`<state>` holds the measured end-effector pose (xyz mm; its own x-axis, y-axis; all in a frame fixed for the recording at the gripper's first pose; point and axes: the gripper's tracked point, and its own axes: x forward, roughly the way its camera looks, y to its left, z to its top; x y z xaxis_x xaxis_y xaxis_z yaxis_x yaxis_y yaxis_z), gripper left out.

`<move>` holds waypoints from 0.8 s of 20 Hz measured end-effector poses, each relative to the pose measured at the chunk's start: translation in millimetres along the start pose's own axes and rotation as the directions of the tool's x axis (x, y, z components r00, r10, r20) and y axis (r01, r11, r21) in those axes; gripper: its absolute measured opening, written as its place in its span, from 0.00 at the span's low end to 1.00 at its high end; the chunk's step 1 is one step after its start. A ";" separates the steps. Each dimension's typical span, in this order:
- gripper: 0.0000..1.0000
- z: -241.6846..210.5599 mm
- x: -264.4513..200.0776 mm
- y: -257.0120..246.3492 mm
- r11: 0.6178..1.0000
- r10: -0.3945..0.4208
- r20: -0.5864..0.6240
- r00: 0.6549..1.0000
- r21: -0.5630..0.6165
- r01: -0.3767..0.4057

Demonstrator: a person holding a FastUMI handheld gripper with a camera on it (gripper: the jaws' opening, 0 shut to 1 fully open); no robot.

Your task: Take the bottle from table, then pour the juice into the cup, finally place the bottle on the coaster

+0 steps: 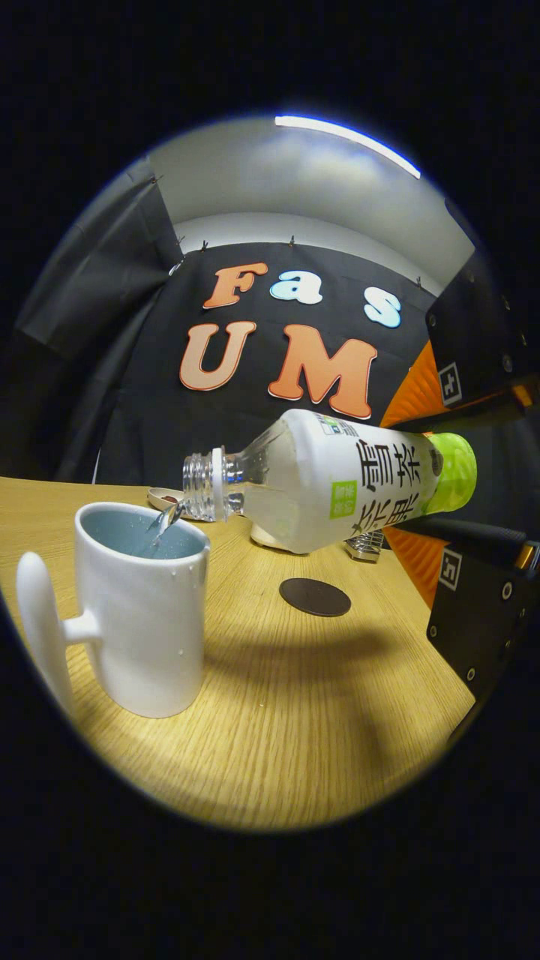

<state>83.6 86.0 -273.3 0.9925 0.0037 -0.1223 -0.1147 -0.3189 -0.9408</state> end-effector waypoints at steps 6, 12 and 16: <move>0.54 2.1 -4.5 -5.2 0.999 -0.017 0.011 1.000 -0.031 0.017; 0.54 1.5 0.4 -11.5 0.998 -0.032 0.017 0.999 -0.062 0.033; 0.54 1.6 2.3 -16.6 0.995 -0.040 0.029 0.999 -0.093 0.043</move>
<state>87.8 92.9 -258.4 0.9946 0.0442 -0.0936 -0.0678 -0.4057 -0.9115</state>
